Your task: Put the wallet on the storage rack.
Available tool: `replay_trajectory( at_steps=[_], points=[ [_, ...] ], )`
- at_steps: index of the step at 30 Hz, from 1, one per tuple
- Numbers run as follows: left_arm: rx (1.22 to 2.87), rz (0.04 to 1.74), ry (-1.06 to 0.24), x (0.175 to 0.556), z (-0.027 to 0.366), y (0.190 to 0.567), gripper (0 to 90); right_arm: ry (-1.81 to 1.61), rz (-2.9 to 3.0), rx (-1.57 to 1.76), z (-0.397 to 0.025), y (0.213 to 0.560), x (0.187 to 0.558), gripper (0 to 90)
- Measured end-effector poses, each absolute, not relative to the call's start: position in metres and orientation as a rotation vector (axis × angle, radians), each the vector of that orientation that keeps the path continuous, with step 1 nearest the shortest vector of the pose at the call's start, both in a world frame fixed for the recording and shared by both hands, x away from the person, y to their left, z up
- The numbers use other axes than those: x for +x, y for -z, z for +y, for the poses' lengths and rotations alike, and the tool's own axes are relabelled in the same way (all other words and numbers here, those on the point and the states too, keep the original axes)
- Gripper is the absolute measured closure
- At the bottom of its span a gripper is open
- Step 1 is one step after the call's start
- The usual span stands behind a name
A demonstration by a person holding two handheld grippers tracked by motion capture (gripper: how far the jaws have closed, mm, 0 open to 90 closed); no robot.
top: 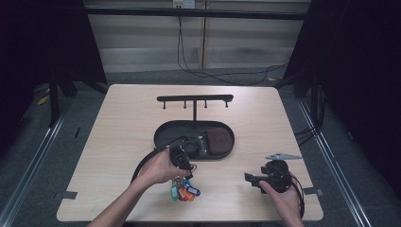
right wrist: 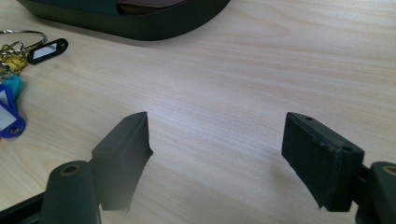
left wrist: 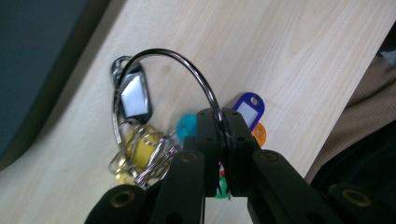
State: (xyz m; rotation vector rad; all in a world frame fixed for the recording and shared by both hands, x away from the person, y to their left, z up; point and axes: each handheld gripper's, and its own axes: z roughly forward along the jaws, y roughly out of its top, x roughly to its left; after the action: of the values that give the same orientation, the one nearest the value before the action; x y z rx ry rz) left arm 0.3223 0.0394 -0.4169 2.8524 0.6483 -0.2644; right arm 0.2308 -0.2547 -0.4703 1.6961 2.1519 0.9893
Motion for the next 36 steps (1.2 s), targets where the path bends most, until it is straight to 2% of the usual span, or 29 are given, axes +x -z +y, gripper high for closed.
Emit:
replay_trajectory(
  at_steps=[9,28,36],
  points=[
    [2.855,0.672,0.185,0.327,0.054,0.399,87.4,-0.987,2.147,1.708,-0.256,0.471,0.231,22.6],
    [2.790,0.681,0.212,0.331,0.069,0.363,87.7,-0.988,2.136,1.717,-0.255,0.471,0.231,21.4],
    [2.785,0.693,0.182,0.332,0.073,0.350,87.7,-0.986,2.131,1.717,-0.255,0.471,0.231,21.5]
  ],
)
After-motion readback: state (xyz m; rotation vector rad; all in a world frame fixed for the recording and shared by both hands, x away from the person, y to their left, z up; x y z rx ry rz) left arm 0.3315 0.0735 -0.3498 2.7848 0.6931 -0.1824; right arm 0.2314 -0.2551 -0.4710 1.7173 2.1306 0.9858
